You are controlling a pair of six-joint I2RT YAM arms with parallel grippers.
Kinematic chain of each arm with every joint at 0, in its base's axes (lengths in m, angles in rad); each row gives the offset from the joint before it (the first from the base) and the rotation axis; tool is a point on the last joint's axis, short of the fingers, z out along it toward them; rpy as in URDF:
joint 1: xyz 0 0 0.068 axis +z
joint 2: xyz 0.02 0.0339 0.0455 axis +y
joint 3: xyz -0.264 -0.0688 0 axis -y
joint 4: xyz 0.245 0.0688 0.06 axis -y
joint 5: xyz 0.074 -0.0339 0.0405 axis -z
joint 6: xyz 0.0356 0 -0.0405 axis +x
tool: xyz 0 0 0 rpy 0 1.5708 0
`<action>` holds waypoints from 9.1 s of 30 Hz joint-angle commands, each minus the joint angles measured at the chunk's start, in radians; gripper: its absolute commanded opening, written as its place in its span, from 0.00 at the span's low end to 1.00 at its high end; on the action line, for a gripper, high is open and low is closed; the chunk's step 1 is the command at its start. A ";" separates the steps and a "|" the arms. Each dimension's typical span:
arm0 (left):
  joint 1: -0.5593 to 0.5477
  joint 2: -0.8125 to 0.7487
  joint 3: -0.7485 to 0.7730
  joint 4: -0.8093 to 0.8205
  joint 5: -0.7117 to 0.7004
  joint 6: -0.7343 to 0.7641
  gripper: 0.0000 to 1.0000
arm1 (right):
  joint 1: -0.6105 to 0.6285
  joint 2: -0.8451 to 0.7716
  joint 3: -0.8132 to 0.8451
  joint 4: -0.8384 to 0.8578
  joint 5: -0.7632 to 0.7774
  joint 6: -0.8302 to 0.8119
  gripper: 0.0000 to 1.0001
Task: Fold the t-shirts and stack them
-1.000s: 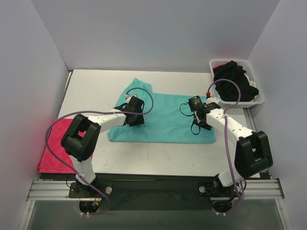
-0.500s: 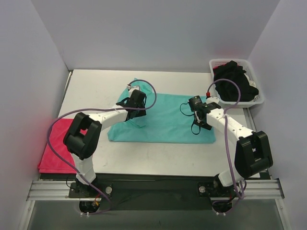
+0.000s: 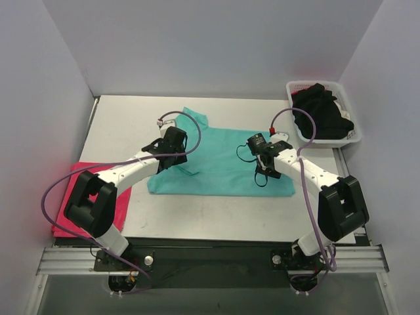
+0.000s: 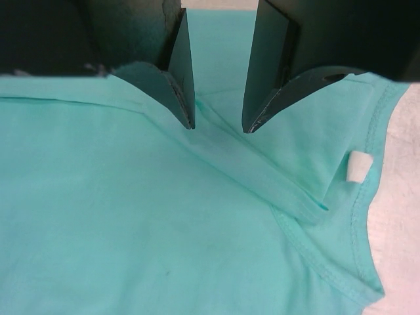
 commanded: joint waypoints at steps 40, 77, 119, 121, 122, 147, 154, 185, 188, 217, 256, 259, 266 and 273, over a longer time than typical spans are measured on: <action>0.031 0.269 0.165 0.092 0.123 -0.003 0.43 | -0.002 0.016 0.031 -0.059 0.052 0.012 0.39; 0.075 0.064 -0.155 -0.063 -0.144 -0.193 0.43 | 0.205 0.339 0.458 -0.018 -0.034 -0.205 0.38; 0.138 -0.272 -0.415 -0.171 0.017 -0.299 0.39 | 0.463 0.760 0.840 0.099 -0.264 -0.430 0.34; 0.138 -0.275 -0.418 -0.175 0.019 -0.300 0.39 | 0.455 0.770 0.848 0.099 -0.254 -0.425 0.34; 0.138 -0.278 -0.419 -0.180 0.017 -0.299 0.39 | 0.443 0.770 0.852 0.099 -0.247 -0.419 0.33; 0.137 -0.442 -0.396 -0.161 0.029 -0.221 0.40 | 0.188 0.469 0.675 0.094 -0.053 -0.396 0.39; 0.138 -0.395 -0.282 -0.126 0.022 -0.126 0.42 | 0.071 0.162 0.250 0.062 -0.077 -0.266 0.45; 0.143 -0.105 -0.332 -0.115 -0.037 -0.195 0.41 | -0.122 0.071 -0.211 0.053 -0.431 -0.034 0.41; 0.143 -0.137 -0.350 -0.138 -0.034 -0.207 0.41 | -0.122 0.050 -0.226 0.016 -0.436 0.006 0.40; 0.149 -0.299 -0.142 -0.019 -0.012 -0.081 0.45 | -0.007 -0.334 -0.187 -0.181 -0.189 0.060 0.44; 0.270 0.693 0.708 -0.322 -0.218 0.115 0.38 | -0.008 0.134 0.193 -0.055 -0.198 -0.061 0.37; 0.276 0.677 0.691 -0.342 -0.190 0.086 0.38 | -0.005 0.167 0.214 -0.055 -0.214 -0.064 0.36; 0.276 0.538 0.562 -0.195 -0.099 0.083 0.38 | 0.036 0.333 0.485 -0.038 -0.272 -0.141 0.36; 0.276 0.423 0.520 -0.117 -0.087 0.075 0.39 | 0.042 0.653 0.949 0.009 -0.543 -0.219 0.36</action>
